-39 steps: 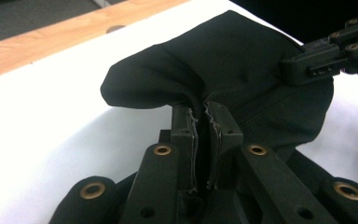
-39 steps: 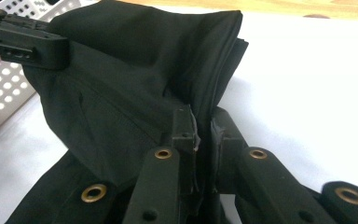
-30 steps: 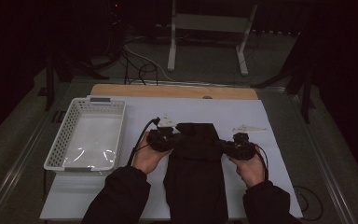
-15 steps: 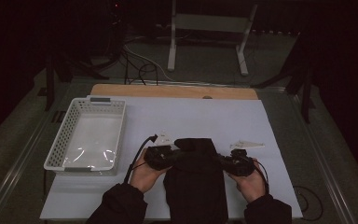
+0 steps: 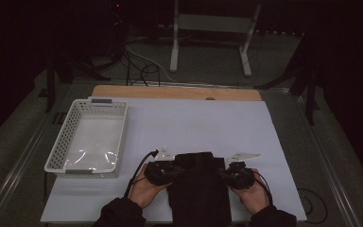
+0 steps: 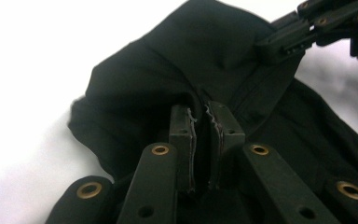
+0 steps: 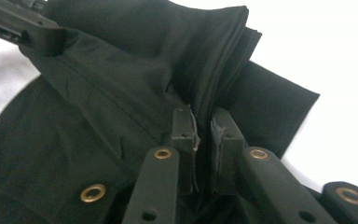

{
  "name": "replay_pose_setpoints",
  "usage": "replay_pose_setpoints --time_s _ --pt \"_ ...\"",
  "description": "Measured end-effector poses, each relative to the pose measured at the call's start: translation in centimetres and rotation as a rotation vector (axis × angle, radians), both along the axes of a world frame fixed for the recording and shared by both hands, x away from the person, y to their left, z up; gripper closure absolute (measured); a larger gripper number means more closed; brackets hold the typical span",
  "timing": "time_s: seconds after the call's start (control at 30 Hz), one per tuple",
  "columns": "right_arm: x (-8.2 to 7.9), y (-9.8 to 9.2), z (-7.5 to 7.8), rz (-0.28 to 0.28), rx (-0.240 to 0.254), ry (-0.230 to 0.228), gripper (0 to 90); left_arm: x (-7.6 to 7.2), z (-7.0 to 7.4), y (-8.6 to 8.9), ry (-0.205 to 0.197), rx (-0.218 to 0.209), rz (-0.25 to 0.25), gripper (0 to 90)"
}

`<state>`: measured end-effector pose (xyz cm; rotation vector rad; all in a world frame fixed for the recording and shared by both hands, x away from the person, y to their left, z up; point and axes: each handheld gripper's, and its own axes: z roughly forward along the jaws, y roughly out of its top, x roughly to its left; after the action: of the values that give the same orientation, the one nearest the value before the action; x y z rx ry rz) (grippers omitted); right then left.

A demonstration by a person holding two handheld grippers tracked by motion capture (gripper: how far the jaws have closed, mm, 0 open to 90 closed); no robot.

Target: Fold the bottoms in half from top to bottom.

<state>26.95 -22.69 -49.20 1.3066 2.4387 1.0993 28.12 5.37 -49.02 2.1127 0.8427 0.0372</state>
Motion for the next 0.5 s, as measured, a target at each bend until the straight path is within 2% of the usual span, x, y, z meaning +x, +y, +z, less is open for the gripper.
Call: replay_pose_setpoints --time_s 0.07,0.13,0.17,0.23,0.33,0.43,0.47,0.5 --pt "-0.1 -0.2 -0.2 -0.005 -0.008 0.012 82.1 0.0 -0.2 -0.1 0.003 0.001 -0.003 79.8" --pt "-0.1 -0.4 -0.3 -0.018 -0.012 0.025 80.6 0.0 -0.2 0.0 0.007 -0.002 -0.004 71.0" --pt "-0.2 -0.4 -0.4 -0.022 -0.009 0.032 76.4 0.0 -0.1 0.1 0.003 0.000 0.000 65.3" --pt "0.0 -0.8 -0.2 -0.034 0.004 0.028 60.9 0.0 0.1 0.5 -0.007 -0.003 0.013 54.4" --pt "0.5 -1.7 0.4 -0.085 0.031 0.000 49.7 0.0 0.4 1.4 -0.028 -0.005 0.048 43.1" --pt "1.2 -2.6 0.8 -0.133 0.051 -0.021 48.0 0.2 0.7 2.3 -0.039 -0.001 0.090 39.2" --pt "1.2 -2.6 0.8 -0.133 0.051 -0.021 48.0 0.2 0.7 2.3 -0.039 -0.001 0.090 38.5" --pt "1.5 -2.9 0.9 -0.141 0.055 -0.023 48.0 0.4 0.8 2.7 -0.038 -0.001 0.113 38.5"
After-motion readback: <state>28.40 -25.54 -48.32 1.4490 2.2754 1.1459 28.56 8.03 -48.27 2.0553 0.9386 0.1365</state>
